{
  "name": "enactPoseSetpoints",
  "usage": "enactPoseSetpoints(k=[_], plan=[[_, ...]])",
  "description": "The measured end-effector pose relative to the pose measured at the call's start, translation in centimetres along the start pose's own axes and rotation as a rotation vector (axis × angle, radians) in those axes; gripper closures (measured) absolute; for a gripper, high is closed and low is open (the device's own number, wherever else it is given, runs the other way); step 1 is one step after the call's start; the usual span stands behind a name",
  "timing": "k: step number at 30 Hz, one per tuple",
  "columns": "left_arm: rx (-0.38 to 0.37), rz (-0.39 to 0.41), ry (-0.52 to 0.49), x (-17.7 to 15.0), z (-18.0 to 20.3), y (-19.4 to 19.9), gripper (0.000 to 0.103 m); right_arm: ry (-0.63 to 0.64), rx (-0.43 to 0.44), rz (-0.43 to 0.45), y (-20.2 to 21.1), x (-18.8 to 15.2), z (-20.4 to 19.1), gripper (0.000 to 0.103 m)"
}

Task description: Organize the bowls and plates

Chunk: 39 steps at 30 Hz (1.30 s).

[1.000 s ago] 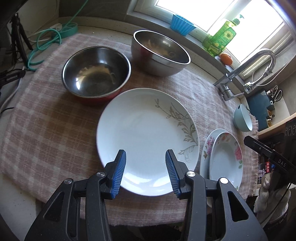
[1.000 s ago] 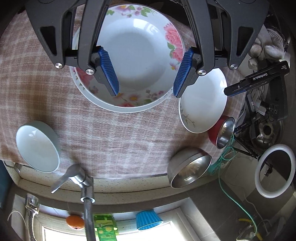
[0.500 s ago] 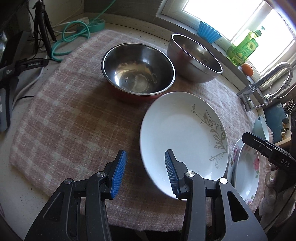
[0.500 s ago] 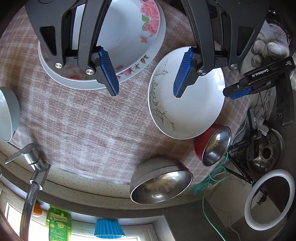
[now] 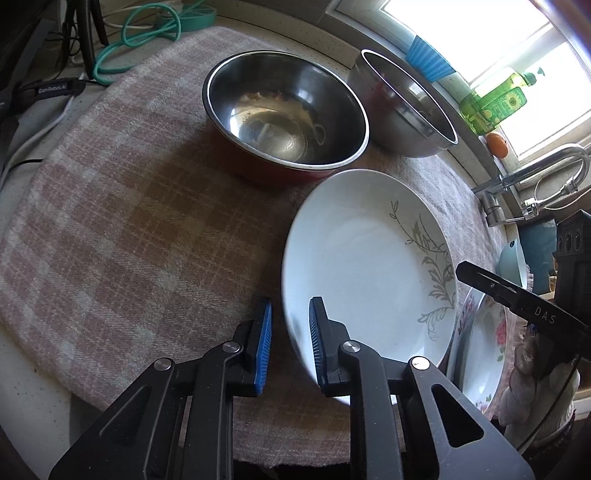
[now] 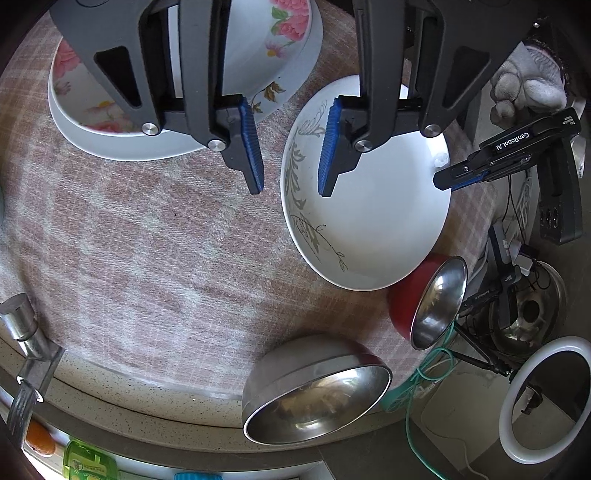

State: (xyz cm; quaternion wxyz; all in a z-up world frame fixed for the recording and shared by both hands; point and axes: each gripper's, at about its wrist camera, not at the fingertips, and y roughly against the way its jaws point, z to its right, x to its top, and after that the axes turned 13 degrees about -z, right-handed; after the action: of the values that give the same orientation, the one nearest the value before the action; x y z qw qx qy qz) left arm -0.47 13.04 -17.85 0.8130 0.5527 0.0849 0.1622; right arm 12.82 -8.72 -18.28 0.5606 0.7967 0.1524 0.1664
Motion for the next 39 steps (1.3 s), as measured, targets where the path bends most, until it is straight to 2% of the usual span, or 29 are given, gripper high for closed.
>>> enactPoseSetpoints(k=[2, 15, 29, 39], plan=[[-0.007, -0.007, 0.003, 0.1, 0.0, -0.2, 0.089, -0.009, 0.009, -0.009, -0.3, 0.2, 0.2, 0.076], [-0.013, -0.021, -0.013, 0.9, 0.0, -1.0, 0.093, -0.038, 0.064, -0.060, -2.4, 1.0, 0.7, 0.091], [0.031, -0.006, -0.058, 0.8, 1.2, -0.8, 0.093, -0.038, 0.063, -0.034, -1.6, 0.2, 0.6, 0.091], [0.016, 0.023, -0.094, 0.6, 2.5, 0.7, 0.093, -0.040, 0.062, 0.023, 1.5, -0.9, 0.6, 0.091]])
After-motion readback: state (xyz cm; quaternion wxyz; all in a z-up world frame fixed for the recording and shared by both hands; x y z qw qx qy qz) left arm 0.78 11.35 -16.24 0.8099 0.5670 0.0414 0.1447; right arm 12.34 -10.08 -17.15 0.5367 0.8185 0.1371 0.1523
